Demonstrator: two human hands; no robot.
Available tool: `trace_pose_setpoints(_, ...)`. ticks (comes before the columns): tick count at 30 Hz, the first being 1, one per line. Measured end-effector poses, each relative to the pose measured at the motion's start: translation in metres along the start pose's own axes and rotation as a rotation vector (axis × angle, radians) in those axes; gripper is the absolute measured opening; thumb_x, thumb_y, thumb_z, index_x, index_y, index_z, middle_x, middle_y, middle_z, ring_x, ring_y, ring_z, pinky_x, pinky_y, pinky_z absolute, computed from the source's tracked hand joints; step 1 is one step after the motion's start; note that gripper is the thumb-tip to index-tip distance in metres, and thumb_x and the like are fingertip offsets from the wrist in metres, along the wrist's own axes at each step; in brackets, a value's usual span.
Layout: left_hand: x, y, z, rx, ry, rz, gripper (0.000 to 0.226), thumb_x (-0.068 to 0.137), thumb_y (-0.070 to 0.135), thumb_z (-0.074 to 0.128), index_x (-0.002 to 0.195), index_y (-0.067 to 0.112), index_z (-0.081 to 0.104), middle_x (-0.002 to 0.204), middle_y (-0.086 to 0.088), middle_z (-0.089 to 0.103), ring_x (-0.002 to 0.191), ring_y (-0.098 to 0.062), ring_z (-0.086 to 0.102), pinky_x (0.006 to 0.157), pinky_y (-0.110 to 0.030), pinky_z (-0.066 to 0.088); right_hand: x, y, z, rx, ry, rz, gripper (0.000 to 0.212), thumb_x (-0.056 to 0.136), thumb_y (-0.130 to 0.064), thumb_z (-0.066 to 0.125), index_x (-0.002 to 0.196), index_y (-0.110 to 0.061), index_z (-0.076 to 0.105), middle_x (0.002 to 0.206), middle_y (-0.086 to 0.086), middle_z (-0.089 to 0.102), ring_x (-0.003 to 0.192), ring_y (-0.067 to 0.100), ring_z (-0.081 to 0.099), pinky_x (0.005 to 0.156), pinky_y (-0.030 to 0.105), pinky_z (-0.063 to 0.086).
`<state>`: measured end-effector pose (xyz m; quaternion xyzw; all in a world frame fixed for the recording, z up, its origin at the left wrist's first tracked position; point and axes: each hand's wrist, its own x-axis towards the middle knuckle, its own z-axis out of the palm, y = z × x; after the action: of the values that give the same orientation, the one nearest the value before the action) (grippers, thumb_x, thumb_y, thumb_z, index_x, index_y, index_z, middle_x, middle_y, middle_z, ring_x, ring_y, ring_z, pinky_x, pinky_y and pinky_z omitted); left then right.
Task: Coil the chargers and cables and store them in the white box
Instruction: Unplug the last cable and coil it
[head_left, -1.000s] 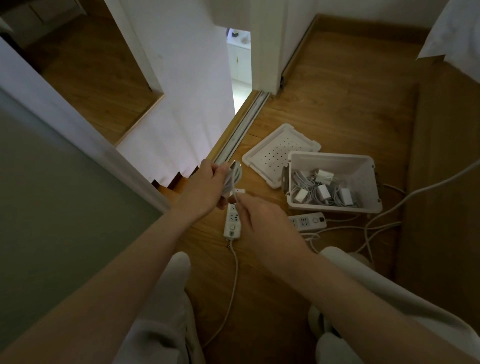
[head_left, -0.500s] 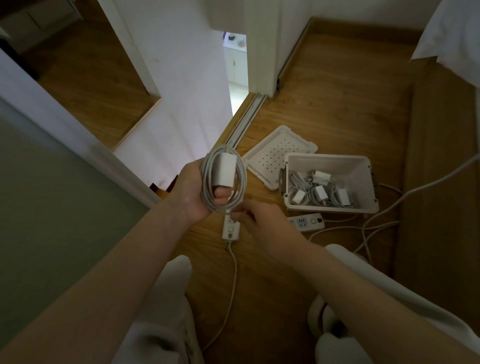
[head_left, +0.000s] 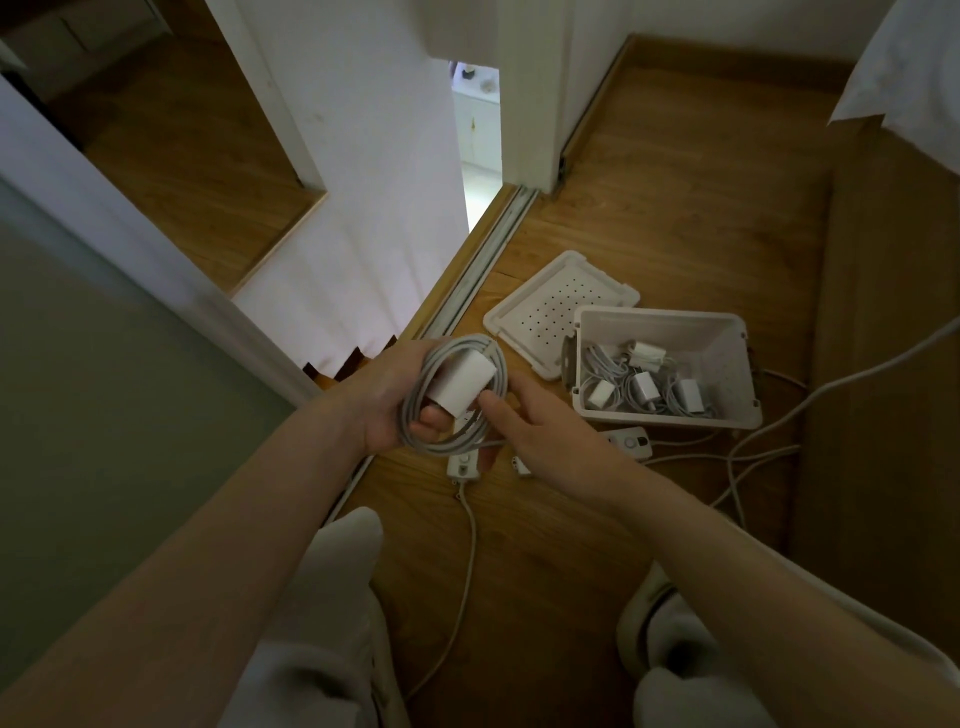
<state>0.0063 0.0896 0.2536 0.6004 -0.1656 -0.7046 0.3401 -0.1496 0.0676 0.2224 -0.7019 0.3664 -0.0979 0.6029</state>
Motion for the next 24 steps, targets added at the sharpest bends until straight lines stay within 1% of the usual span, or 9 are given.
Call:
trace_pose_setpoints(2,0.000,-0.001,0.001,0.004,-0.003,-0.025,0.041,0.099,0.037,0.031,0.088,0.006,0.056,0.054,-0.007,0.052,0.030,-0.010,0.040,0.031,-0.013,0.030,0.001,0.001,-0.001,-0.001,-0.001,-0.011,0.025,0.099,-0.035,0.033,0.116,-0.024,0.047,0.081,0.003,0.071,0.081,0.022,0.068,0.082,0.041,0.053)
trace_pose_setpoints(4,0.002,-0.004,0.004,0.084,0.121,0.015,0.045,0.099,0.042,0.030,0.088,0.008,0.057,0.058,-0.008,0.055,0.041,-0.014,0.047,0.040,-0.019,0.037,0.001,0.001,0.000,-0.030,-0.006,0.008,0.020,0.100,-0.033,0.031,0.108,-0.024,0.047,0.080,0.003,0.070,0.081,0.024,0.067,0.079,0.037,0.054)
trace_pose_setpoints(8,0.010,-0.011,0.007,0.440,0.463,0.160,0.055,0.098,0.051,0.022,0.078,0.013,0.057,0.073,-0.008,0.060,0.066,-0.018,0.057,0.063,-0.028,0.047,0.002,0.004,0.004,-0.084,0.019,0.067,0.022,0.101,-0.033,0.027,0.101,-0.020,0.045,0.074,-0.004,0.064,0.066,0.006,0.059,0.050,0.005,0.041)
trace_pose_setpoints(11,0.010,-0.012,0.008,0.485,0.365,0.256,0.060,0.094,0.058,0.025,0.088,0.011,0.062,0.075,-0.006,0.064,0.064,-0.016,0.061,0.064,-0.028,0.048,0.006,0.006,0.001,-0.085,0.077,0.090,0.023,0.102,-0.032,0.026,0.097,-0.020,0.045,0.069,-0.005,0.061,0.051,-0.003,0.051,0.045,0.007,0.037)
trace_pose_setpoints(13,0.007,-0.014,0.012,0.518,0.291,0.319,0.043,0.090,0.056,0.040,0.095,0.019,0.061,0.085,-0.002,0.064,0.071,-0.012,0.063,0.064,-0.026,0.052,0.009,0.011,-0.003,-0.105,0.107,0.097,0.028,0.102,-0.033,0.026,0.104,-0.015,0.047,0.068,-0.005,0.060,0.043,-0.005,0.048,0.044,0.010,0.034)
trace_pose_setpoints(16,0.008,-0.017,0.015,0.618,0.288,0.419,0.033,0.084,0.048,0.056,0.104,0.022,0.056,0.090,0.001,0.062,0.076,-0.008,0.063,0.065,-0.021,0.055,0.011,0.017,-0.006,-0.114,0.115,0.069,0.032,0.101,-0.034,0.027,0.108,-0.012,0.049,0.069,-0.005,0.060,0.045,-0.003,0.048,0.051,0.014,0.036)
trace_pose_setpoints(19,0.008,-0.015,0.012,0.664,0.354,0.484,0.025,0.086,0.043,0.057,0.097,0.022,0.059,0.076,0.002,0.061,0.054,0.001,0.058,0.048,-0.011,0.046,0.010,0.018,-0.010,-0.115,0.014,0.009,0.028,0.099,-0.036,0.034,0.117,-0.018,0.046,0.075,-0.011,0.055,0.055,-0.005,0.048,0.057,0.015,0.035)
trace_pose_setpoints(22,0.008,-0.011,0.001,0.696,0.402,0.483,0.019,0.086,0.044,0.058,0.086,0.025,0.057,0.083,-0.004,0.064,0.068,-0.010,0.063,0.049,-0.012,0.049,0.010,0.025,-0.022,-0.425,-0.085,-0.073,0.022,0.096,-0.028,0.046,0.114,-0.021,0.055,0.079,-0.020,0.044,0.072,-0.005,0.043,0.072,0.019,0.036)
trace_pose_setpoints(24,0.010,-0.011,-0.007,0.719,0.417,0.457,0.019,0.085,0.044,0.059,0.086,0.025,0.058,0.087,-0.005,0.065,0.074,-0.014,0.064,0.053,-0.014,0.051,0.011,0.031,-0.032,-0.728,-0.043,-0.094,0.022,0.094,-0.028,0.048,0.109,-0.022,0.062,0.084,-0.017,0.041,0.085,0.003,0.037,0.082,0.024,0.033)
